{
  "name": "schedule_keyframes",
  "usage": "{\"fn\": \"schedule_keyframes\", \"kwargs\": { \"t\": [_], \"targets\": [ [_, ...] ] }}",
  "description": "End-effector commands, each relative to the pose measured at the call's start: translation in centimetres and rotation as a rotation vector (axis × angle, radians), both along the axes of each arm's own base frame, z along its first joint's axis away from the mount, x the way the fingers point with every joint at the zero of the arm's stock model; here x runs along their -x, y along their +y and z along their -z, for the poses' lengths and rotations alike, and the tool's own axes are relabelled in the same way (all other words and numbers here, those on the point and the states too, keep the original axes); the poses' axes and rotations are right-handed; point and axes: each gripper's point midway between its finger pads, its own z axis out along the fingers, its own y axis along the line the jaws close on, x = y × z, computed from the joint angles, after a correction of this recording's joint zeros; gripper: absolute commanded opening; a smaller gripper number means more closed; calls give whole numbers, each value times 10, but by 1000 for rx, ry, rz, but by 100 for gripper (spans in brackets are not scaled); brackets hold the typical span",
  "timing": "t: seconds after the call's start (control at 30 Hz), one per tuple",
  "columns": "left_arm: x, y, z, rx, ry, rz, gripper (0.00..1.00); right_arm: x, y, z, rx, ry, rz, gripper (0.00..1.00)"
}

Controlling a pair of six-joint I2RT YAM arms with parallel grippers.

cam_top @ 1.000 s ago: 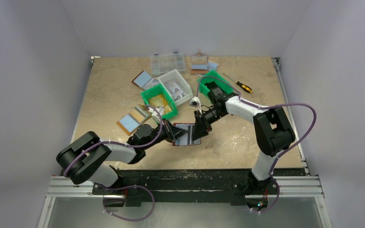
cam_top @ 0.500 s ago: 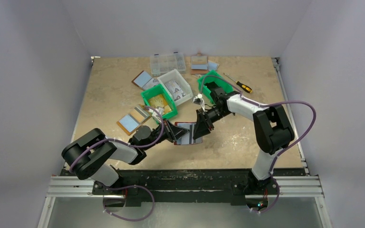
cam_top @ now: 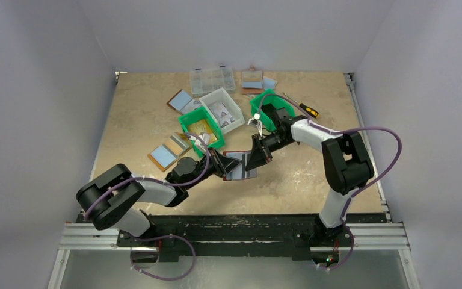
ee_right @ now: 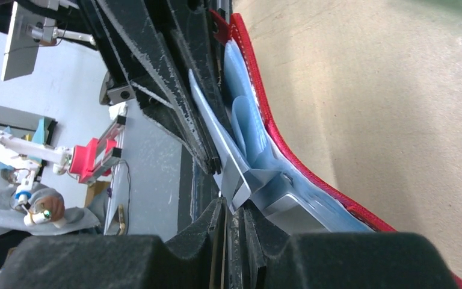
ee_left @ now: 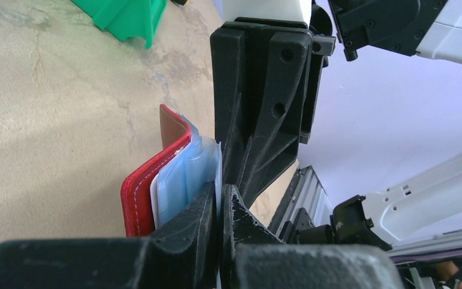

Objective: Take the credit cards out of the card holder
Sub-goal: Remove the credit card from the card holder.

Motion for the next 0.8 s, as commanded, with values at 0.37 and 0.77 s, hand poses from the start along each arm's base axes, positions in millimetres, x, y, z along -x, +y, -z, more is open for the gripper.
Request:
{"fn": "schedule_keyframes", "kwargs": {
  "t": [0.37,0.77],
  "targets": [
    [1,1,0,-43,36,-17,32,-10,4,-7,-55,25,28,0],
    [14,11,10,-2,88,28,32,-21,-5,18,31,33,79,0]
  ]
}}
